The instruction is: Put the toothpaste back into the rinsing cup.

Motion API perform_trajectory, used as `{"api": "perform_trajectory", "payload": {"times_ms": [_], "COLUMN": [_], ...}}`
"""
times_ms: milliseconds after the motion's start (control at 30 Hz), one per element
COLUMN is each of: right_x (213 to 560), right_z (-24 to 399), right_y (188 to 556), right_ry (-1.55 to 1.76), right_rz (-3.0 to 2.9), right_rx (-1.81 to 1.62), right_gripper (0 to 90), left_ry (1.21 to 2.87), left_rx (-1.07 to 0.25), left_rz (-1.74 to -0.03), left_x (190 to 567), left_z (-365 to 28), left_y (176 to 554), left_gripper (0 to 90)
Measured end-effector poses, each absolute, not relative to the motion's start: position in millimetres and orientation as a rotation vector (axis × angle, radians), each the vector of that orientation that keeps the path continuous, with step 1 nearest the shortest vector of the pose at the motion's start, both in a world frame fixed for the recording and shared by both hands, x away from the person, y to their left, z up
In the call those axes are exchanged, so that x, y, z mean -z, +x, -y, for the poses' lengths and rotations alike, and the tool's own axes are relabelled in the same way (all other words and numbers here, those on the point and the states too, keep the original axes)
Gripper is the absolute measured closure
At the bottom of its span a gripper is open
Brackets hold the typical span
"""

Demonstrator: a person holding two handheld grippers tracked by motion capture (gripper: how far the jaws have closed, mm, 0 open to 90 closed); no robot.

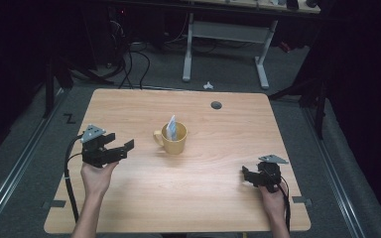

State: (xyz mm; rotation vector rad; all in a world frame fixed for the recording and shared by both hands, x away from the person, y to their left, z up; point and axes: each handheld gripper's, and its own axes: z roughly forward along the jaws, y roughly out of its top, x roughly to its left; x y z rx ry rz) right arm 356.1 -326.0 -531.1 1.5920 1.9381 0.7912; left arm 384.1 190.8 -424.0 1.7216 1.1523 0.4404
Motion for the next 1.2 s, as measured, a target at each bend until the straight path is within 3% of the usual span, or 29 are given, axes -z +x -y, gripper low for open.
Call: {"api": "perform_trajectory", "payload": {"times_ms": [1200], "right_x": [531], "right_z": [326], "right_y": [356], "right_ry": [1.594], "right_rz": [-1.937], "right_rx": [-0.791], "right_gripper": [18.2], "left_ry": [1.728], "left_rx": [-0.456], "left_rz": [-1.229], "left_x": [456], "left_z": [-206], "left_y": [367], "left_gripper": [20.9]}}
